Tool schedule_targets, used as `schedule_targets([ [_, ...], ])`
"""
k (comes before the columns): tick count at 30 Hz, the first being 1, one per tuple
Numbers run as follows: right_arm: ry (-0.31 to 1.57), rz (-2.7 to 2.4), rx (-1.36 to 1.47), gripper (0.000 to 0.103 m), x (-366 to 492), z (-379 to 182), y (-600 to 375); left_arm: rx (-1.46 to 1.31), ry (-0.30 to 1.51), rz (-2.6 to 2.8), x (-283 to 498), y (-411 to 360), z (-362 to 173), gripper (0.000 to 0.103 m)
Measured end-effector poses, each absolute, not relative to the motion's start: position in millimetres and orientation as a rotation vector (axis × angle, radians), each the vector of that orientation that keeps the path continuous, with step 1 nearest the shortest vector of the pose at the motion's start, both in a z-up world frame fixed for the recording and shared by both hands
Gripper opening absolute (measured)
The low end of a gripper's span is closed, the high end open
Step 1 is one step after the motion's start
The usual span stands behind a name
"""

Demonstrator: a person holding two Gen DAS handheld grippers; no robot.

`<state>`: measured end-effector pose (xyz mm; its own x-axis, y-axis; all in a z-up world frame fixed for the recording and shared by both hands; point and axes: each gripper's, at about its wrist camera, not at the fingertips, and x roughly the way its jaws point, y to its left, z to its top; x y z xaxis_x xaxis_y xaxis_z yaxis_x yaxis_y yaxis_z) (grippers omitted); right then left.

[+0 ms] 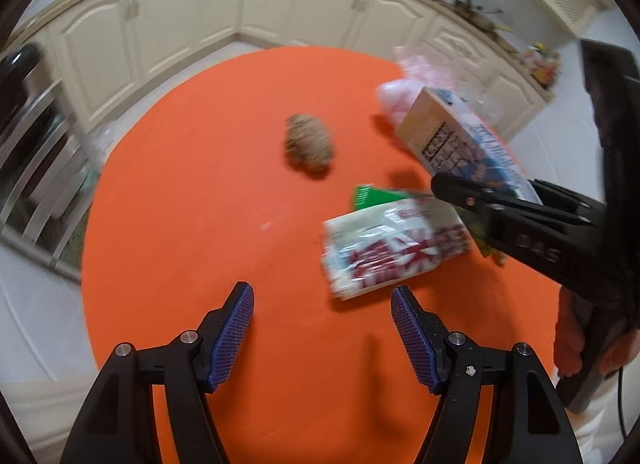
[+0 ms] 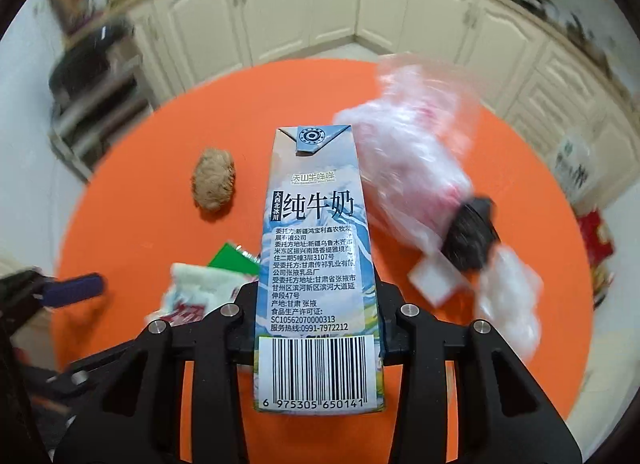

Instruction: Collect trash

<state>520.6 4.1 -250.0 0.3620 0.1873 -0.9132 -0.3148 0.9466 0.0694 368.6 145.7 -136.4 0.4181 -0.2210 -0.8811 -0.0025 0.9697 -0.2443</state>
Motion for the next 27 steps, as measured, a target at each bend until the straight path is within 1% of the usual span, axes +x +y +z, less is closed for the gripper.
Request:
schedule_targets([
  [2, 1.096, 0.268, -0.06, 0.037, 504.1, -231.0, -16.3, -0.164, 1.106, -0.214, 372.4, 137.6, -128.4, 0.067],
  [4, 1.057, 0.217, -0.031, 0.037, 491.3, -218.4, -32.6, -0.07, 1.054, -0.297, 378.8, 127.0, -121.0, 0.072],
  [5, 1.033, 0.183, -0.016, 0.037, 480.7, -212.0, -42.7, -0.012, 1.039, -0.326, 382.7, 119.4, -118.9, 0.073],
  [7, 1.006, 0.118, 0.003, 0.037, 468.2, -206.4, -52.2, 0.073, 1.025, -0.388, 388.6, 105.6, -119.4, 0.073],
  [11, 1.0, 0.013, 0.068, 0.037, 445.4, -206.4, -70.1, 0.233, 1.052, -0.537, 397.8, 73.8, -132.4, 0.073],
  [14, 0.993, -0.078, 0.173, 0.037, 424.8, -216.3, -83.6, 0.337, 1.082, -0.579, 407.3, 53.6, -146.3, 0.073],
  [18, 1.002, -0.192, 0.285, 0.037, 402.0, -234.4, -97.2, 0.444, 1.048, -0.577, 416.9, 34.7, -159.8, 0.07],
  [19, 1.006, -0.211, 0.311, 0.037, 398.1, -238.2, -101.9, 0.462, 1.038, -0.568, 418.6, 32.4, -162.2, 0.068],
  [20, 1.012, -0.23, 0.336, 0.037, 393.7, -242.1, -106.7, 0.479, 1.021, -0.549, 419.5, 31.1, -163.9, 0.058],
  [21, 1.017, -0.246, 0.353, 0.037, 388.4, -243.6, -111.4, 0.493, 0.999, -0.519, 419.6, 30.6, -164.8, 0.05],
  [22, 1.021, -0.259, 0.362, 0.037, 386.4, -246.2, -113.7, 0.493, 0.995, -0.522, 418.5, 29.1, -165.4, 0.048],
  [23, 1.024, -0.275, 0.374, 0.037, 383.9, -247.8, -117.0, 0.481, 0.996, -0.531, 417.9, 29.4, -165.3, 0.041],
  [24, 1.027, -0.286, 0.384, 0.037, 383.4, -249.2, -118.8, 0.467, 0.998, -0.542, 416.3, 29.7, -163.9, 0.032],
  [25, 1.03, -0.289, 0.396, 0.037, 381.8, -251.3, -119.8, 0.457, 1.004, -0.545, 414.8, 29.6, -162.2, 0.029],
  [26, 1.034, -0.29, 0.412, 0.037, 380.7, -253.6, -122.0, 0.448, 1.013, -0.531, 413.3, 29.3, -159.9, 0.023],
  [27, 1.038, -0.289, 0.424, 0.037, 379.0, -256.1, -123.7, 0.442, 1.023, -0.511, 410.4, 28.4, -156.7, 0.012],
])
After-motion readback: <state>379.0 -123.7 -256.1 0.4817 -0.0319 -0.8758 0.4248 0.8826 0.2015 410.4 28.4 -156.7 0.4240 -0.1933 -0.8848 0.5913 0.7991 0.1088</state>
